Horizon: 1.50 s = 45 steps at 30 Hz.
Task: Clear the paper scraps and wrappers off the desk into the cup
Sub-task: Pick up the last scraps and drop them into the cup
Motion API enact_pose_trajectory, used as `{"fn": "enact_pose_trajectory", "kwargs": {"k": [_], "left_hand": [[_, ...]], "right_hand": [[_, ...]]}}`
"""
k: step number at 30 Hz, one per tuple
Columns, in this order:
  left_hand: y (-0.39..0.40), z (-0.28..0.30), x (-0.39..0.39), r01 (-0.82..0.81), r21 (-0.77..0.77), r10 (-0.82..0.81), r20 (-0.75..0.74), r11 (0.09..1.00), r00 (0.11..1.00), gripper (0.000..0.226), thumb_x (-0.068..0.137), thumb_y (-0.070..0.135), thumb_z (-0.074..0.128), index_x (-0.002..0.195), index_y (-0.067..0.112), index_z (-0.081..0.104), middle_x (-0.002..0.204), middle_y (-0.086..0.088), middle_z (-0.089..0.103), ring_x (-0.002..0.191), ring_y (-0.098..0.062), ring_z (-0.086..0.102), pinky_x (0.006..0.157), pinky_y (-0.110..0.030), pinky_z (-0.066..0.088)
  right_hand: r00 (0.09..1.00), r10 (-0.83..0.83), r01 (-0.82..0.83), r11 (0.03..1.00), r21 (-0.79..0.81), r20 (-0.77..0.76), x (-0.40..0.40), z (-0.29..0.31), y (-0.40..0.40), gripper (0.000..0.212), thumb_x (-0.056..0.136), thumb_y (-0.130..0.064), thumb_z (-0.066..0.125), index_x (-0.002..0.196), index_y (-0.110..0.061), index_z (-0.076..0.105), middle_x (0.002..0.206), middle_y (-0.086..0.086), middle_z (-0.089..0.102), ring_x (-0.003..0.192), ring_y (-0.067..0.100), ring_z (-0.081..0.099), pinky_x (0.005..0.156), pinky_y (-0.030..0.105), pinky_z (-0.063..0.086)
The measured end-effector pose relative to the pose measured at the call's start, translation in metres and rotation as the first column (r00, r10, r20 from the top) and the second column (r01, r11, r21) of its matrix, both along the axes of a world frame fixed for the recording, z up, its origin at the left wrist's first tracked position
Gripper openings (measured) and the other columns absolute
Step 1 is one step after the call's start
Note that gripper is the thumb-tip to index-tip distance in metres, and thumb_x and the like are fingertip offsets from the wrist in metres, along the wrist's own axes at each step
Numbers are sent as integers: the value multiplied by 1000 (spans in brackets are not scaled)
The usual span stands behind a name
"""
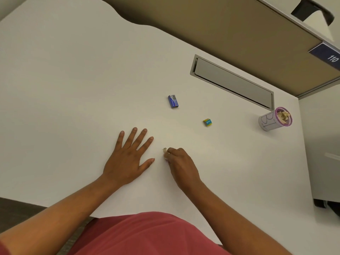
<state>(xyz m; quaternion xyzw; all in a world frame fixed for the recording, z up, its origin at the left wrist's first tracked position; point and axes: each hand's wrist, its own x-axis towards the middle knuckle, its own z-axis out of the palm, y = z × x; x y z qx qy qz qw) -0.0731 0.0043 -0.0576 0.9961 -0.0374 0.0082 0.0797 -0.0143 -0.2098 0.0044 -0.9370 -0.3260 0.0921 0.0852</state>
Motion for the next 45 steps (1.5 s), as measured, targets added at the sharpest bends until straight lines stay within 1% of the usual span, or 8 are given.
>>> {"fn": "enact_pose_trajectory", "kwargs": {"k": [4,7,10,14,17,21,33,45], "left_hand": [[0,-1,0,-4,2,4,5,1000,1000,77,99,73,20,164,32,16,174,-1,9,161,-29,6,126,-60,10],[0,-2,-1,-2,-8,2,14,1000,1000,76,100,72,22,164,32,18,174,0,10,161,-28,6,126,-60,10],[-1,-3,-1,-3,-26,3,22,1000,1000,75,100,71,23,163,32,20,174,0,11,161,-29,7,126,-61,11],[-6,0,1,-37,-63,41,64,997,997,67,100,63,37,157,28,40,168,-4,31,156,-33,25,124,-62,16],[-22,12,8,-46,-99,65,198,994,978,47,97,55,49,123,24,72,130,-1,65,122,-30,58,106,-54,36],[-59,33,27,-87,-156,110,141,984,984,28,93,53,65,100,29,78,91,7,63,92,-25,56,81,-41,31],[-109,31,44,-281,-37,283,153,959,947,14,96,26,68,83,29,72,80,10,62,80,-22,50,72,-37,18],[-195,67,82,-489,-547,521,-110,680,847,16,95,18,71,111,19,73,90,0,75,81,-21,69,79,-30,48]], "right_hand": [[958,-249,273,945,178,-144,15,1,-2,15,96,-12,63,98,-16,78,99,-5,77,92,14,67,82,30,54],[670,-527,728,604,324,-523,27,9,-10,12,87,-18,75,94,-20,84,86,-7,81,77,-2,71,77,24,56],[393,-404,912,288,293,-826,33,20,-29,11,82,-10,81,88,-18,85,90,3,82,83,11,75,86,30,62],[249,-190,968,26,249,-950,36,36,-57,10,82,0,81,88,-8,84,106,11,80,99,20,76,81,23,61],[236,-158,970,-22,242,-959,34,41,-76,10,83,-2,80,92,-6,84,109,11,79,98,18,77,81,22,60],[236,-141,969,-46,244,-962,25,41,-96,12,83,-3,80,94,-5,83,111,10,79,99,18,77,82,22,60],[213,-21,973,-90,214,-977,22,49,-184,11,85,-3,78,96,-3,82,113,10,78,102,18,76,83,22,60],[267,65,940,-237,245,-962,97,74,-313,11,84,1,78,94,-1,82,111,13,79,93,19,75,81,21,60]]}}
